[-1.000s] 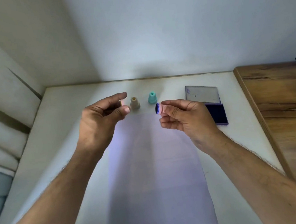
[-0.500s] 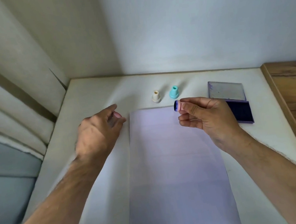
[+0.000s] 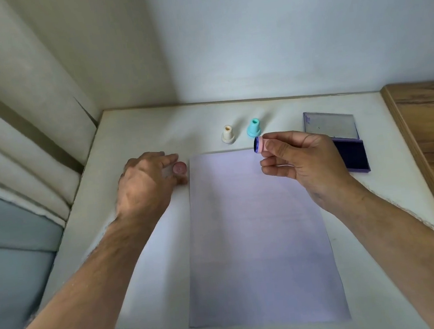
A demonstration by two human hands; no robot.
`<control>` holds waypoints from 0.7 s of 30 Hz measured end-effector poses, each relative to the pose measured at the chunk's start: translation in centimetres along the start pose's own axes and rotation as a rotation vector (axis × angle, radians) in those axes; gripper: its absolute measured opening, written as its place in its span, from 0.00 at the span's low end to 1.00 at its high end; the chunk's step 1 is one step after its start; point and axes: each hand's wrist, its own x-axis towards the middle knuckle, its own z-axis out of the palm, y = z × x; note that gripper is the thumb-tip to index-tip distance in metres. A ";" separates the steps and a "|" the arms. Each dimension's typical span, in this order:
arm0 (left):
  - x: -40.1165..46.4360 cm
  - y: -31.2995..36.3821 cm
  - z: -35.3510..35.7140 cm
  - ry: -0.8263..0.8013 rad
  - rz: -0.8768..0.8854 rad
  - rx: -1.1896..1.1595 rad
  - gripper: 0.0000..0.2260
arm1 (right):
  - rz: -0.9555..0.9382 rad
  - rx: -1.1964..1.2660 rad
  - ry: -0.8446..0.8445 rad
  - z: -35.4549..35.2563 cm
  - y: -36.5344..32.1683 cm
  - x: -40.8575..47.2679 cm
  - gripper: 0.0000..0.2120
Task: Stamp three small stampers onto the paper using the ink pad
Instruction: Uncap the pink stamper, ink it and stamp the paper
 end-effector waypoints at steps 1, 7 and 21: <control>0.1 0.2 -0.2 -0.023 -0.032 -0.026 0.18 | -0.003 -0.002 0.003 0.0 -0.1 0.0 0.05; -0.4 3.8 -1.1 -0.024 -0.110 -0.141 0.19 | -0.017 0.021 0.076 0.3 -1.4 -0.4 0.09; -5.5 12.6 3.3 -0.104 0.298 -0.098 0.17 | 0.012 -0.306 0.331 -7.1 -3.4 -0.6 0.05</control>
